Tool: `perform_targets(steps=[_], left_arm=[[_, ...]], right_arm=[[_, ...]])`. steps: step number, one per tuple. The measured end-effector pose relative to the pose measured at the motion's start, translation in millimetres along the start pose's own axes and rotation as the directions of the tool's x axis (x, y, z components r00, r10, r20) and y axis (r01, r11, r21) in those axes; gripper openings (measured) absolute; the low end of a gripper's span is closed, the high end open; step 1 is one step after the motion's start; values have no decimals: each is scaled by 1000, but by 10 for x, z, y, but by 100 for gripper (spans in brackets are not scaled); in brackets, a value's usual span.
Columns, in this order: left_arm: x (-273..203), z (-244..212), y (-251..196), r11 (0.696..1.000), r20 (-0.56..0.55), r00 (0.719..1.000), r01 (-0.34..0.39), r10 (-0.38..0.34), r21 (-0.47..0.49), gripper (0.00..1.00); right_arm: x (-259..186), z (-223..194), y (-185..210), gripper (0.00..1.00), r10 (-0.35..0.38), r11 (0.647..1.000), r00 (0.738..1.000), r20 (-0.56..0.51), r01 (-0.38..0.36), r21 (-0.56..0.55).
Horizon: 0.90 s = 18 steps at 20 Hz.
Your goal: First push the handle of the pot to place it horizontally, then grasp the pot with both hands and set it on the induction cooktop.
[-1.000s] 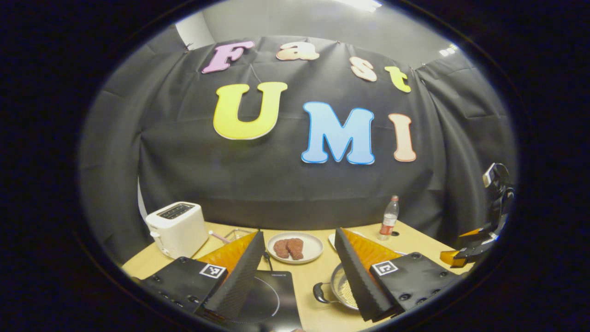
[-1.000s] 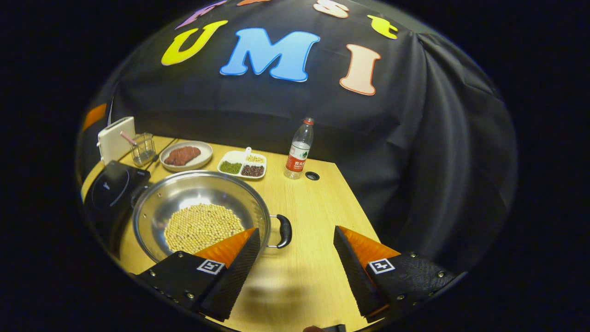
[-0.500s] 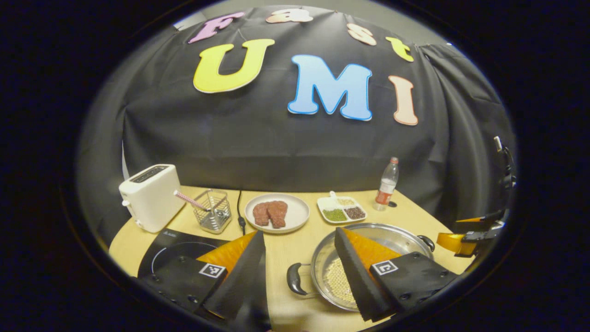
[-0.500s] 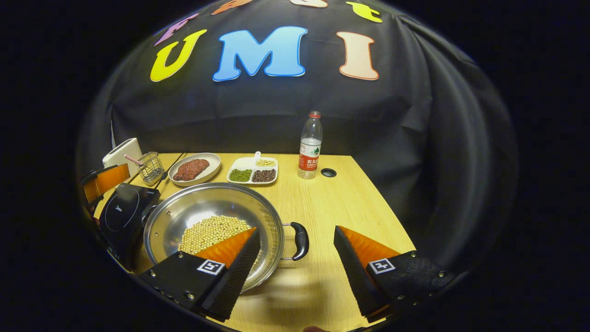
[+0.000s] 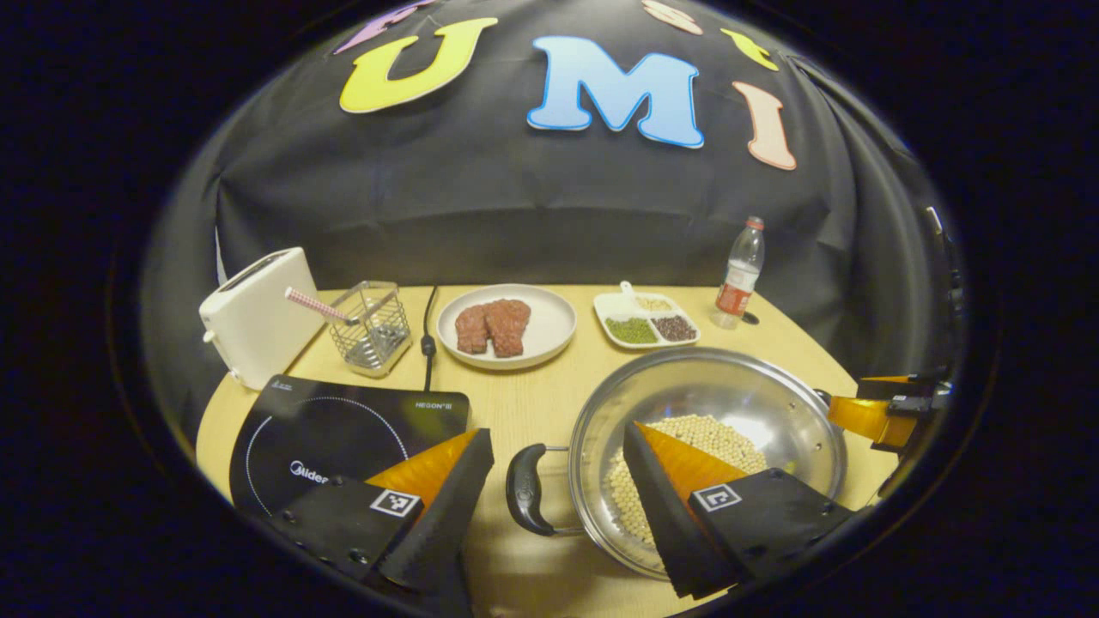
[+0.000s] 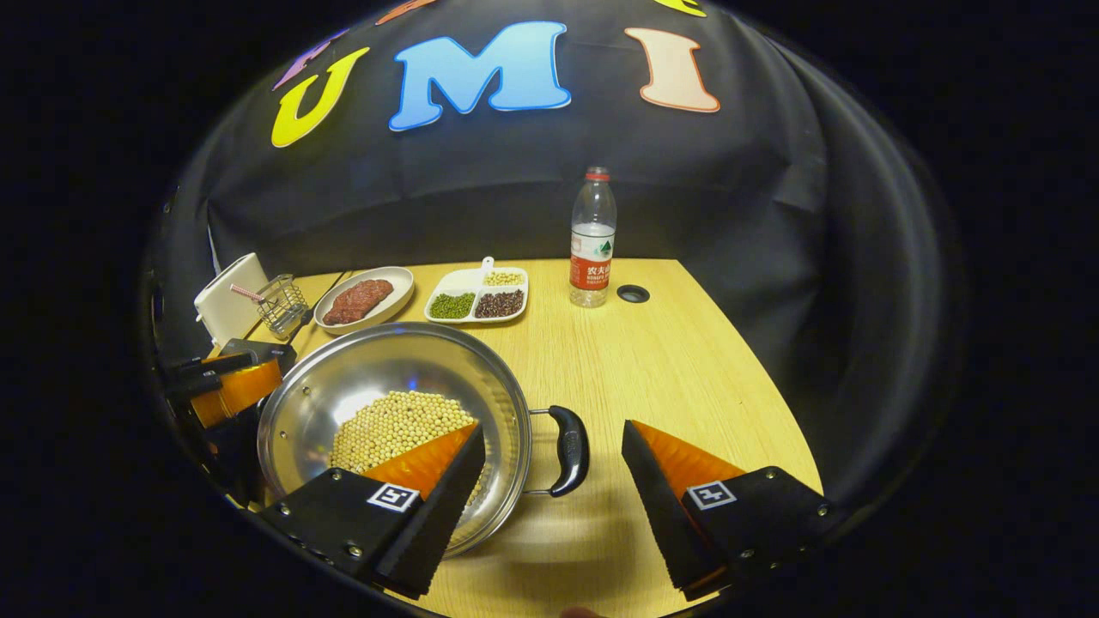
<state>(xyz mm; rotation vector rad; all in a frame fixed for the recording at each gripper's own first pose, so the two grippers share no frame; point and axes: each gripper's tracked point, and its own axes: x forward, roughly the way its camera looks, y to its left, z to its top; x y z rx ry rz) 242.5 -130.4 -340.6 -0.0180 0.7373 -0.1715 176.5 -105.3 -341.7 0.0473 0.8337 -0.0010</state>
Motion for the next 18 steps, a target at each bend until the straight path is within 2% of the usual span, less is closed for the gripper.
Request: perform_targets(steps=[3, 4, 8, 11, 12, 13, 15, 16, 17, 18], left_arm=[[80, -138, 3, 1000, -49, 999, -4, 4, -10, 100], [92, -170, -1, 1000, -62, 998, -5, 4, -11, 94], [171, -299, -54, 999, -108, 994, -5, 1, -32, 100], [227, -373, -61, 999, -140, 990, -13, 9, -32, 100], [250, -393, -57, 999, -147, 989, -19, 13, -33, 94], [256, -414, -58, 999, -154, 988, -18, 12, -38, 96], [270, -470, -48, 998, -172, 985, -26, 17, -49, 91], [279, -505, -31, 998, -186, 982, -36, 26, -51, 88], [304, -561, -7, 998, -200, 979, -39, 27, -58, 90], [317, -615, 1, 996, -217, 976, -44, 28, -71, 86]], right_arm=[[123, -66, 1, 97, 12, 1000, 999, -36, -12, 11], [134, -92, -8, 98, 16, 1000, 999, -47, -16, 12], [277, -191, 29, 98, 44, 999, 995, -95, -42, 23], [348, -263, 42, 98, 57, 998, 990, -129, -54, 31], [376, -289, 54, 98, 65, 997, 988, -140, -60, 38], [400, -306, 60, 98, 70, 997, 986, -151, -64, 45], [438, -344, 68, 93, 82, 996, 981, -174, -72, 61], [456, -356, 66, 88, 85, 995, 980, -181, -73, 69], [471, -331, 62, 84, 87, 994, 981, -175, -74, 78], [484, -290, 56, 83, 90, 993, 982, -169, -75, 96]])
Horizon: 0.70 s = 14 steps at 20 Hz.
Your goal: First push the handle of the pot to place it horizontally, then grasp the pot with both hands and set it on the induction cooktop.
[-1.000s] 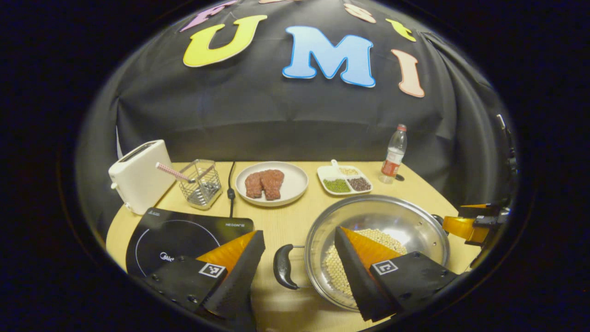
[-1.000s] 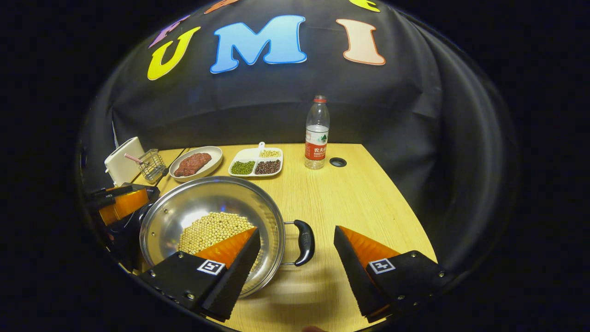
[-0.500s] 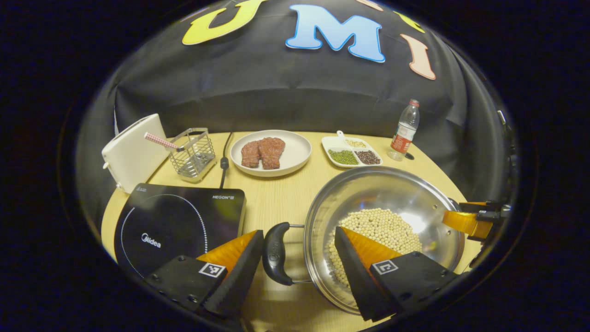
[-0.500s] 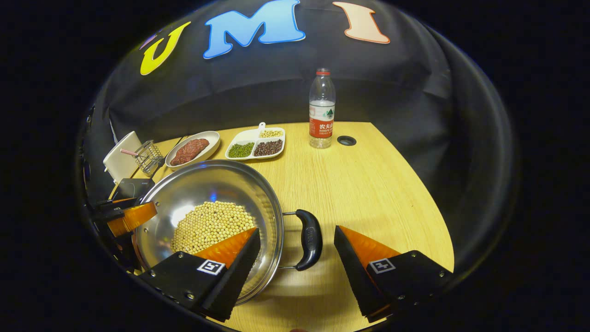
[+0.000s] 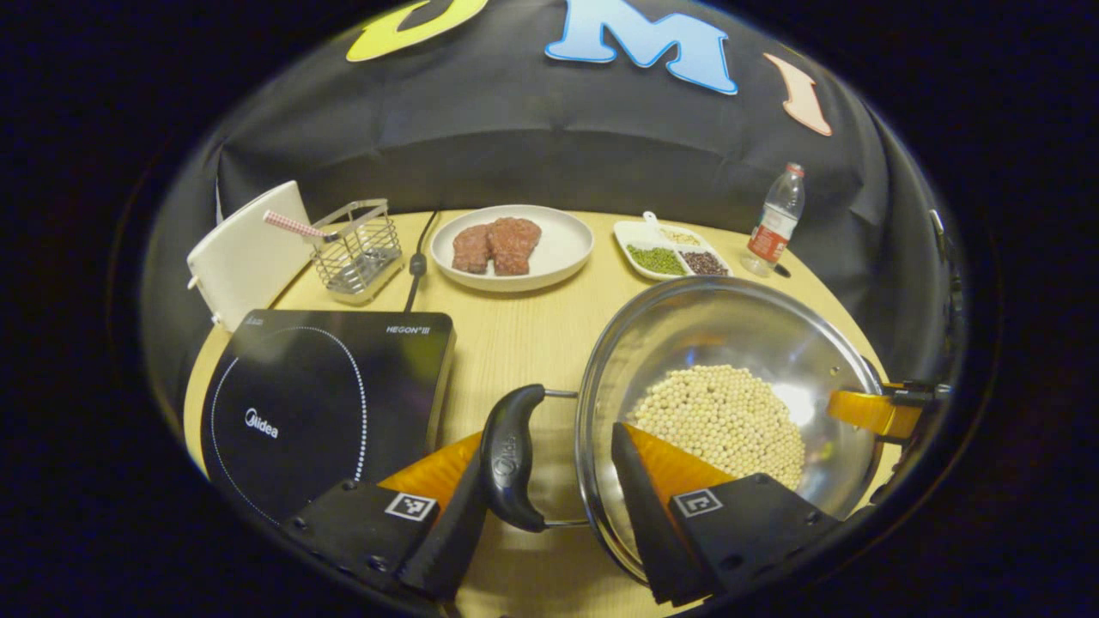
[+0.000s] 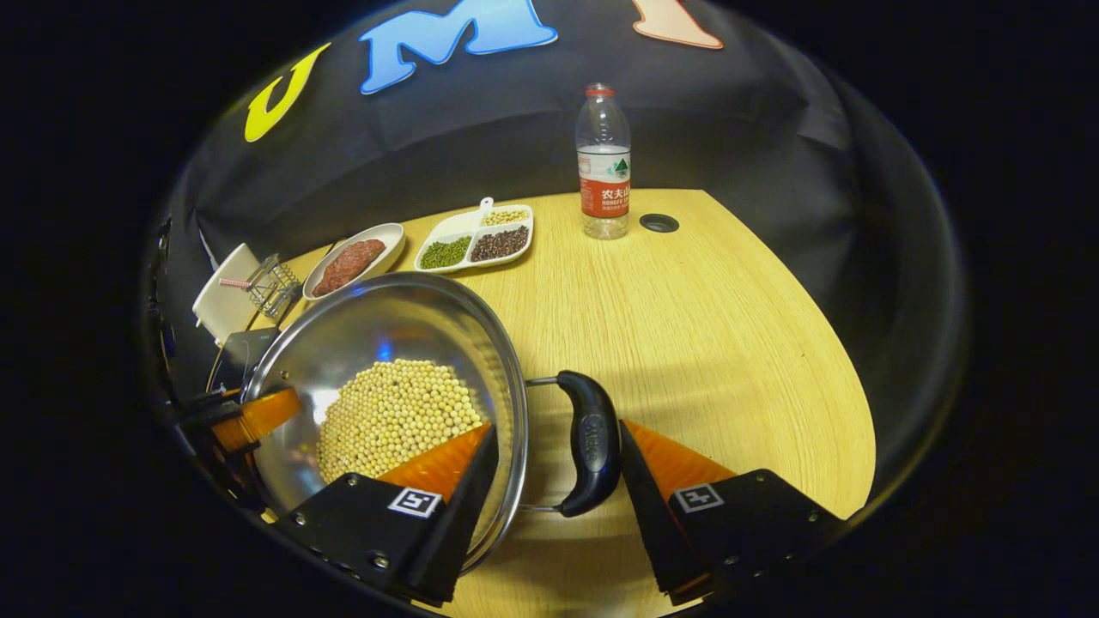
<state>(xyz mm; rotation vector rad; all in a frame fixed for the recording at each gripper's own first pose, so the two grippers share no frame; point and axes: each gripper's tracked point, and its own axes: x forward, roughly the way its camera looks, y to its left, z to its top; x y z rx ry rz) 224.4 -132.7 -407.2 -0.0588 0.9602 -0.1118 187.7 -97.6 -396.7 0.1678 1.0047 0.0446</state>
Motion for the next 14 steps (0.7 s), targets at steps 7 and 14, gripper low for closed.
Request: perform_targets(steps=[7, 14], left_arm=[[42, -54, -27, 999, -23, 1000, 4, -5, -44, 75], [25, 17, -37, 998, 3, 1000, -13, 13, -64, 65]], right_arm=[[44, 12, -3, 60, 23, 999, 999, -26, -22, 35], [-25, -18, -6, 47, 29, 999, 998, -60, -27, 25]])
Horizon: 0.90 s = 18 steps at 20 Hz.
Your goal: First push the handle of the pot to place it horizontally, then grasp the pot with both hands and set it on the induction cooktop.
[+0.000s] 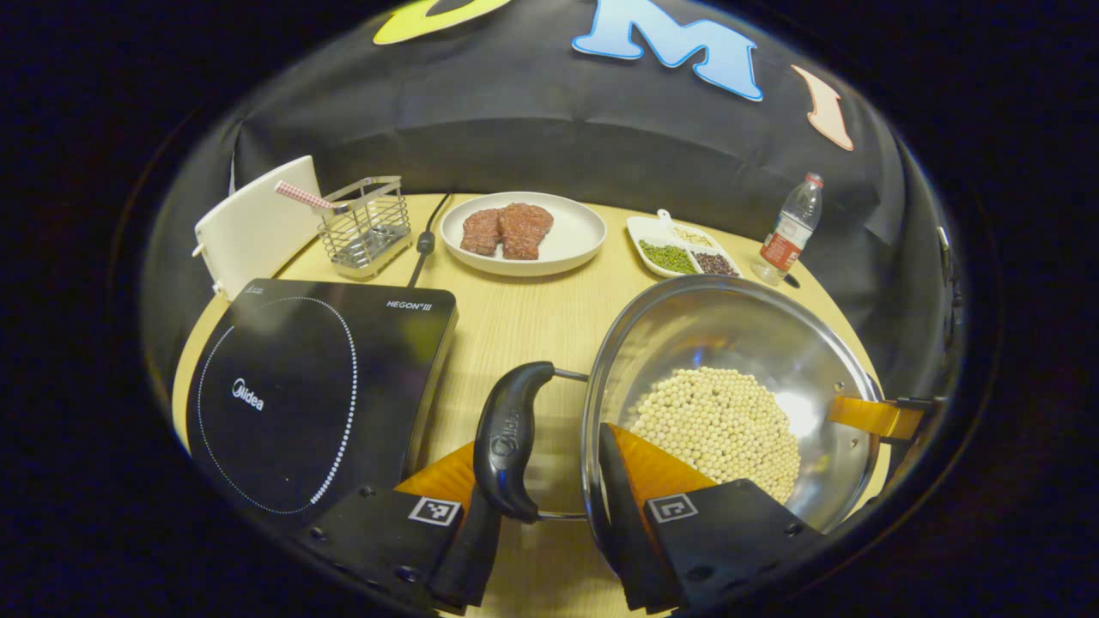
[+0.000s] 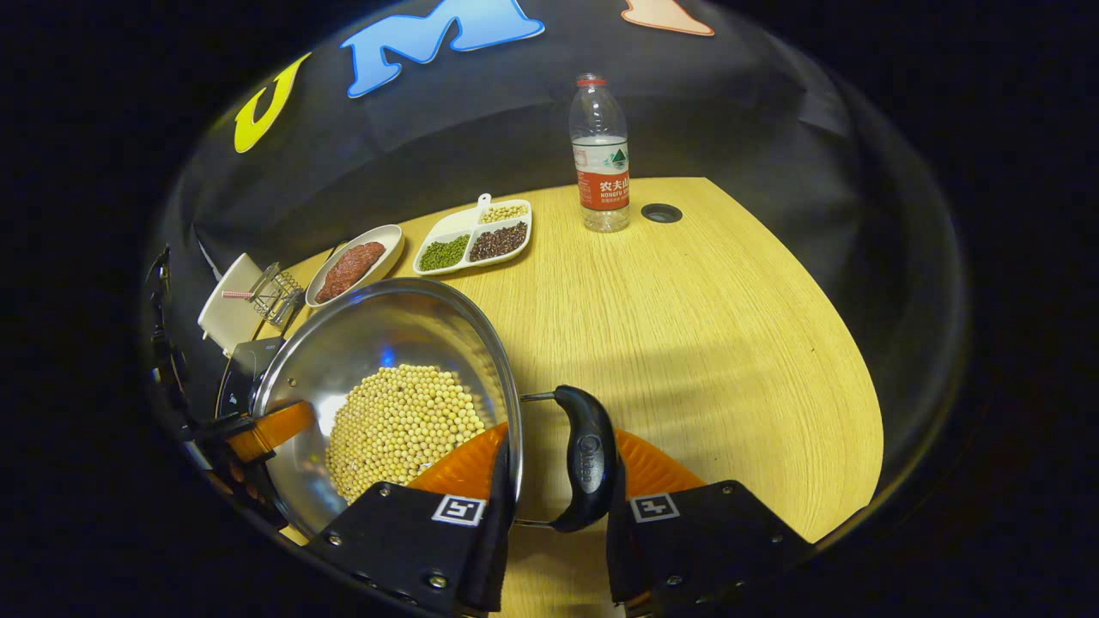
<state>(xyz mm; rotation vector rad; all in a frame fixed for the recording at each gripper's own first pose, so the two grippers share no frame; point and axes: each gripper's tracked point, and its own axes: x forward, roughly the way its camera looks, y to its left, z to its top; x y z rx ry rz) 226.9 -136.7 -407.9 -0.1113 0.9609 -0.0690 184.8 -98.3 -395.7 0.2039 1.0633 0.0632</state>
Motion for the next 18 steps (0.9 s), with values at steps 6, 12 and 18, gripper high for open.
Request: perform_targets(steps=[6, 12, 18], left_arm=[[-141, 102, 99, 1000, 68, 998, -10, 9, 6, 64], [-236, 127, 165, 999, 102, 994, -33, 35, -15, 61], [-351, 149, 266, 999, 124, 992, -35, 39, -34, 66]], right_arm=[[-252, 141, 5, 47, 22, 1000, 998, 52, -22, 6], [-546, 150, 108, 47, 48, 999, 997, 67, -47, -18], [-768, 120, 407, 46, 54, 998, 995, 81, -51, -41]])
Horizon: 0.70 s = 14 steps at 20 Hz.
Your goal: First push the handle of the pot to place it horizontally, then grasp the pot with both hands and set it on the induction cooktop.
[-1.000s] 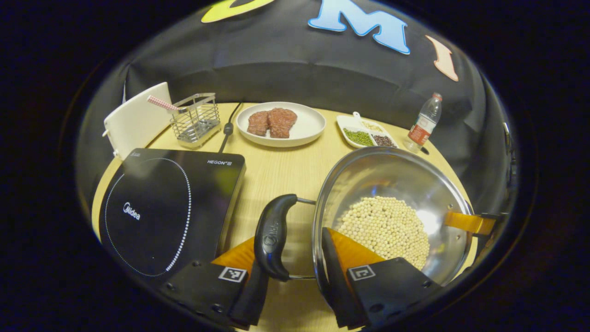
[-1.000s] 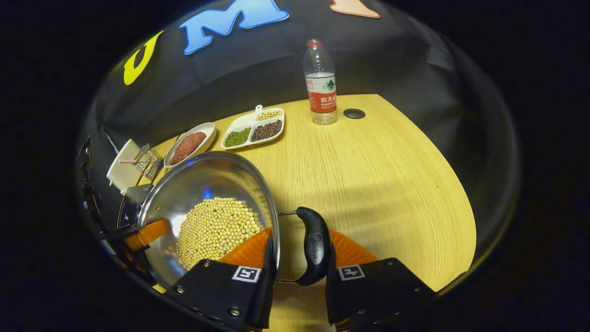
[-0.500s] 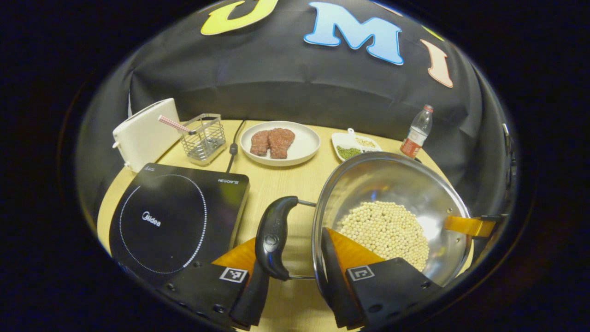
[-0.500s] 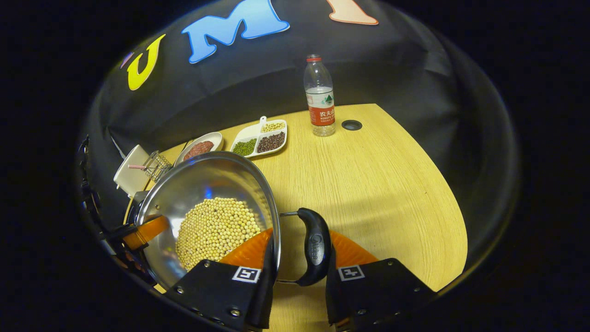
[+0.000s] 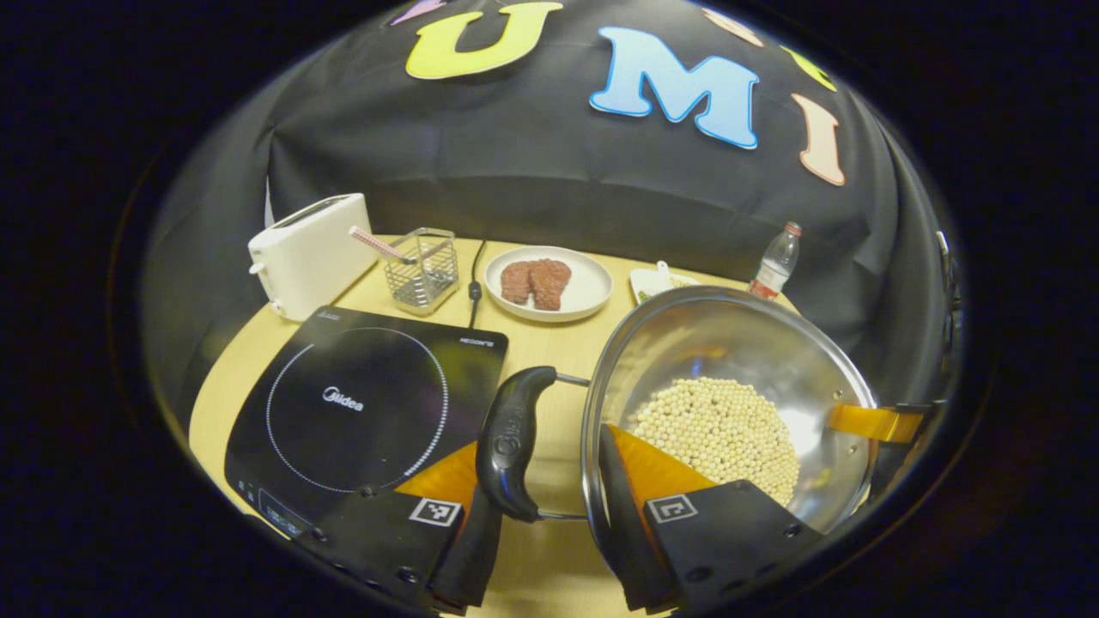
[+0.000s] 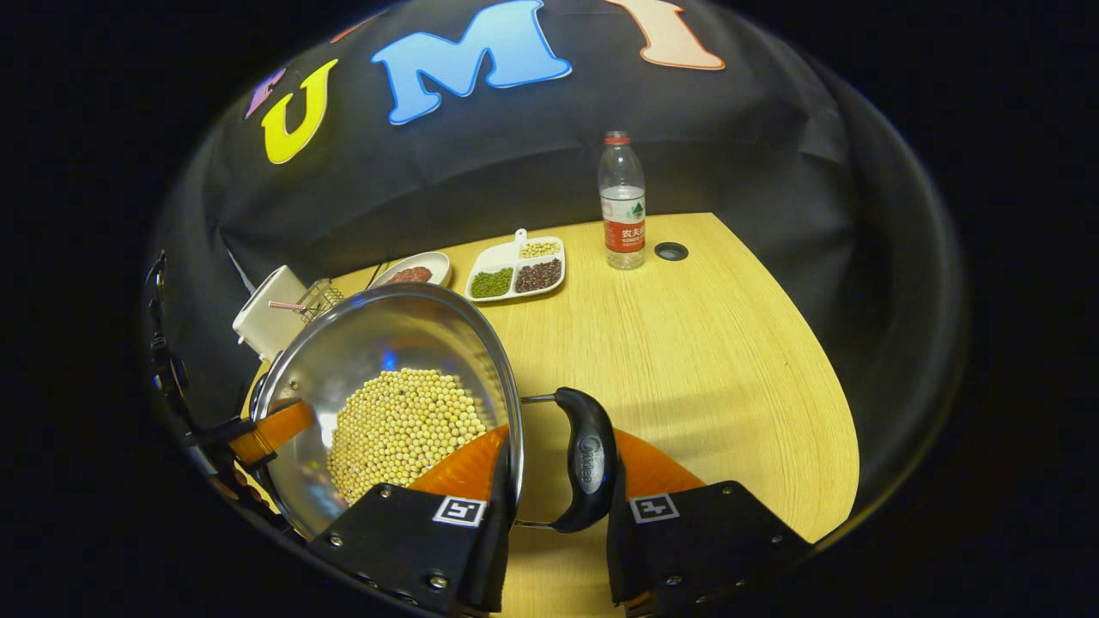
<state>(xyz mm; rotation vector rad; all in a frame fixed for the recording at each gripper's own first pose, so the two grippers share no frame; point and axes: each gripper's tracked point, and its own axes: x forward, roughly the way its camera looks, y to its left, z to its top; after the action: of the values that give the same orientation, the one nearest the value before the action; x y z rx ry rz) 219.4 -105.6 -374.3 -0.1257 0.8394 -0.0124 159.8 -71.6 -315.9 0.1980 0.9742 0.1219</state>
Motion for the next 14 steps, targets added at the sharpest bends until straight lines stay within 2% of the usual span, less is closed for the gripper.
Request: perform_targets(steps=[4, 6, 7, 8, 9, 10, 11, 13, 14], left_arm=[[-67, 57, 107, 1000, 10, 1000, 5, -5, -3, 60], [-97, 121, 168, 1000, 21, 1000, 10, -10, -4, 67], [-104, 151, 200, 1000, 27, 1000, 9, -9, -3, 60], [-143, 184, 228, 1000, 31, 1000, 8, -8, -4, 64], [-148, 206, 254, 1000, 32, 999, 7, -7, -6, 61], [-136, 194, 250, 1000, 34, 999, 6, -6, -10, 67], [-139, 204, 264, 1000, 36, 999, 3, -3, -11, 64], [-162, 239, 279, 1000, 38, 999, -3, 4, -6, 67], [-169, 264, 309, 1000, 37, 999, -7, 7, -6, 61]], right_arm=[[-88, -22, 333, 46, -5, 1000, 1000, 13, 6, -5], [-129, -24, 520, 46, -5, 1000, 1000, 20, 5, -2], [-135, -23, 617, 46, -3, 1000, 1000, 20, 3, 2], [-147, -31, 716, 46, -3, 1000, 1000, 19, 3, 3], [-151, -33, 806, 46, -2, 1000, 1000, 17, 2, 1], [-152, -40, 904, 47, 1, 1000, 1000, 20, -1, -1], [-140, -36, 1007, 46, 4, 1000, 1000, 21, -4, -1], [-121, -59, 1202, 47, 11, 1000, 1000, 19, -11, 1], [-105, -86, 1305, 47, 13, 1000, 1000, 16, -13, 2]])
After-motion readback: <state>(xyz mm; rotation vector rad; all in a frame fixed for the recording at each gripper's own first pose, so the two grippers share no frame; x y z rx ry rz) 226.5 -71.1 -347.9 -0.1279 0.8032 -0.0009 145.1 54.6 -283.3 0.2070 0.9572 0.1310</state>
